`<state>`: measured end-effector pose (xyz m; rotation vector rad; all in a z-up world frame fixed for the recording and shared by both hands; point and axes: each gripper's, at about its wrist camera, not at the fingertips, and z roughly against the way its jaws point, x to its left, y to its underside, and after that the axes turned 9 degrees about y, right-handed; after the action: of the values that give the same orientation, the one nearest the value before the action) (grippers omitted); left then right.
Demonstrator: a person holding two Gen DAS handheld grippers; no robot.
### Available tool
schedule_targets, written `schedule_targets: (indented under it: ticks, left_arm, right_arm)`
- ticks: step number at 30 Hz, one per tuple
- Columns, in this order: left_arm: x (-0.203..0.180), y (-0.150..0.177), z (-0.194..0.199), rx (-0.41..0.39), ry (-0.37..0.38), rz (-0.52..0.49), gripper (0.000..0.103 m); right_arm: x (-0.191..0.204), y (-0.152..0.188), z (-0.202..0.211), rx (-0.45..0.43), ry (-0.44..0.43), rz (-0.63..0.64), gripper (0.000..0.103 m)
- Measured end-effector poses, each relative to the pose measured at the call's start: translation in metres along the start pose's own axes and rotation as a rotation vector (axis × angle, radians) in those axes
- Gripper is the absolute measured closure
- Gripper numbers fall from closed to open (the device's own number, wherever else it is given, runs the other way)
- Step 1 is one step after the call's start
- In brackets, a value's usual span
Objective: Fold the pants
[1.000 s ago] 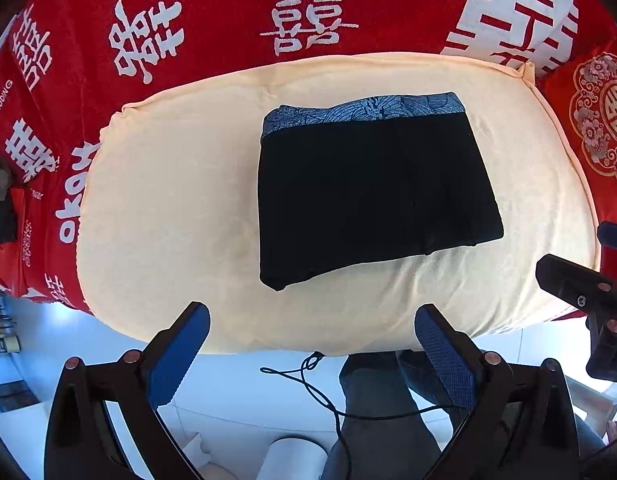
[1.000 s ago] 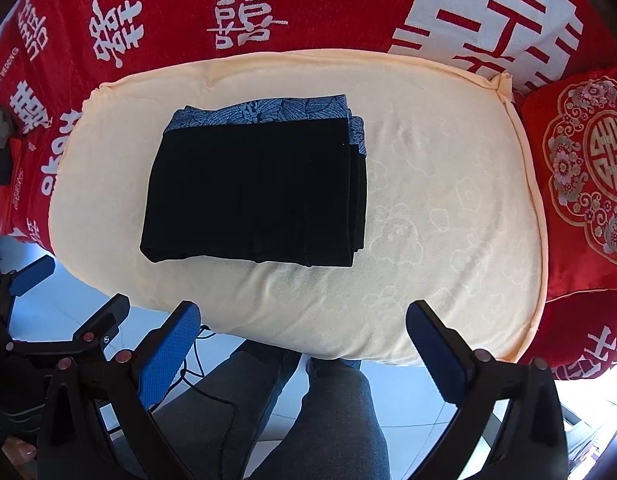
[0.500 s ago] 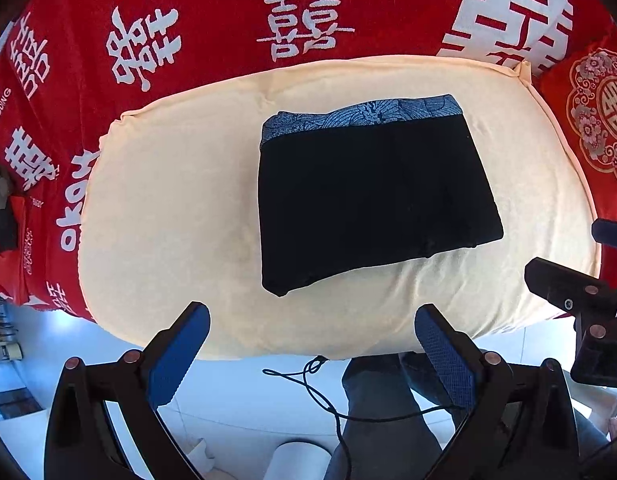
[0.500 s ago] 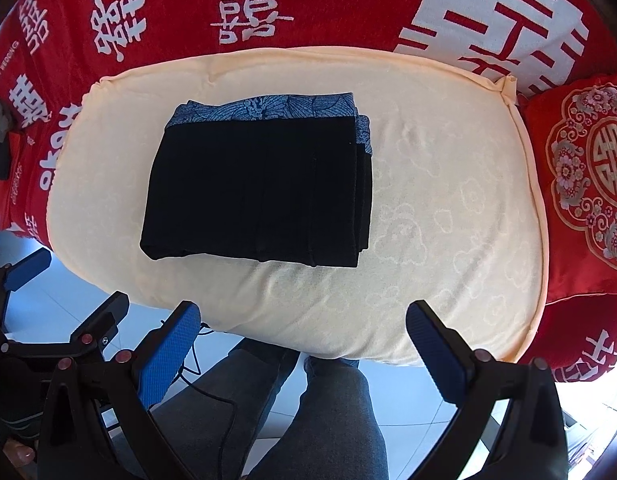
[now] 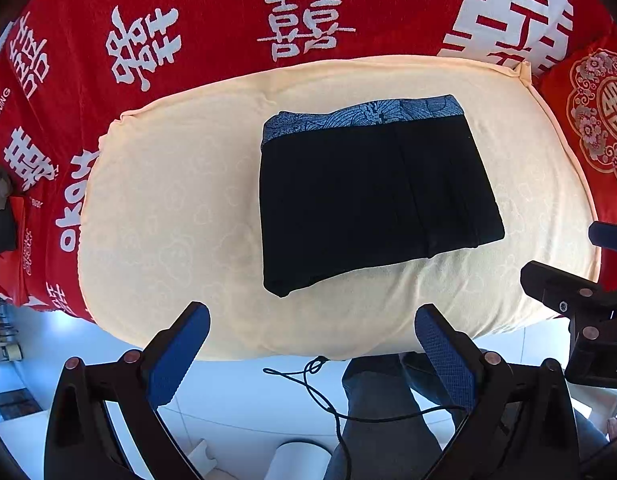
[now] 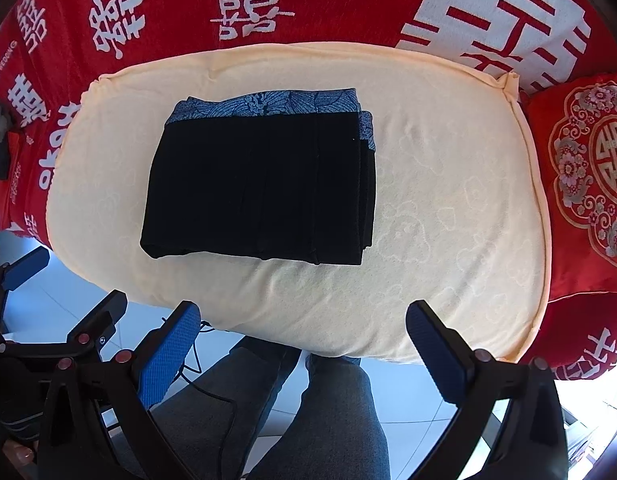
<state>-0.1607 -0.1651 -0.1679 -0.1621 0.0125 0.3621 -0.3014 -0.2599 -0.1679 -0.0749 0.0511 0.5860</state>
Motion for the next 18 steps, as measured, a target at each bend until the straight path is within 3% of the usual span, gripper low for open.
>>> schedule_targets:
  ticks: [18]
  left_arm:
    - [-0.0014, 0.0019, 0.0019, -0.007, 0.008, -0.012, 0.000]
  right_arm:
    - [0.0035, 0.0004, -0.0006, -0.002, 0.002, 0.009, 0.000]
